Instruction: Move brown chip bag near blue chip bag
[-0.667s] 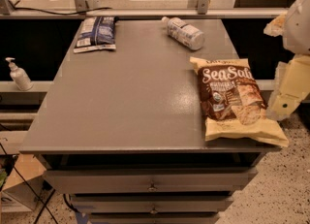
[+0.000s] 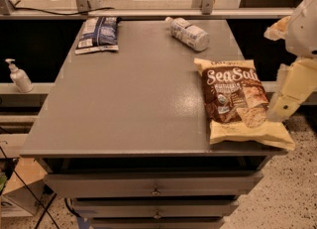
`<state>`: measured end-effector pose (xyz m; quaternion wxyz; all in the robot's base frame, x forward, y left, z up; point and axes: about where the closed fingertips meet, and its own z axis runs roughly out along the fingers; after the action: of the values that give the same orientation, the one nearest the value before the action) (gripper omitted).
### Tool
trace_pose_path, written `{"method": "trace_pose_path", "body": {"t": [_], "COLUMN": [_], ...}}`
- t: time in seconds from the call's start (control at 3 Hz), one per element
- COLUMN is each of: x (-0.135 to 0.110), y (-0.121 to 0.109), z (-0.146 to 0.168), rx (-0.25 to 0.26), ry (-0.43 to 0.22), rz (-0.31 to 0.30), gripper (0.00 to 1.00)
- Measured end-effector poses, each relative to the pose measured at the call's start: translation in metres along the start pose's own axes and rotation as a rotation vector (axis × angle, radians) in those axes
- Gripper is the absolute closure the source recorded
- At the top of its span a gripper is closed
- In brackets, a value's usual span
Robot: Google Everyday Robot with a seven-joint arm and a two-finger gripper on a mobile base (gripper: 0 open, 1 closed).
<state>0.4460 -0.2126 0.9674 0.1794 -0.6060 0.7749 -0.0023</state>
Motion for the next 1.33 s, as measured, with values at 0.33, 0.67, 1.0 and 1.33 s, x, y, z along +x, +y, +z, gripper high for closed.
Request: {"method": "trace_pose_path", "body": {"t": [0.33, 0.67, 1.0, 1.33], "x": [0.0, 0.006, 0.013, 0.021], "y": [-0.004, -0.009, -0.015, -0.015], "z": [0.037, 0.069, 0.099, 0.127], "rx": [-0.066, -0.116, -0.16, -0.214], "ry": [-0.079, -0.125, -0.147, -0.164], "rz": [0.033, 0.076, 0.115, 0.154], "gripper": [0.0, 0.0, 0.0, 0.0]}}
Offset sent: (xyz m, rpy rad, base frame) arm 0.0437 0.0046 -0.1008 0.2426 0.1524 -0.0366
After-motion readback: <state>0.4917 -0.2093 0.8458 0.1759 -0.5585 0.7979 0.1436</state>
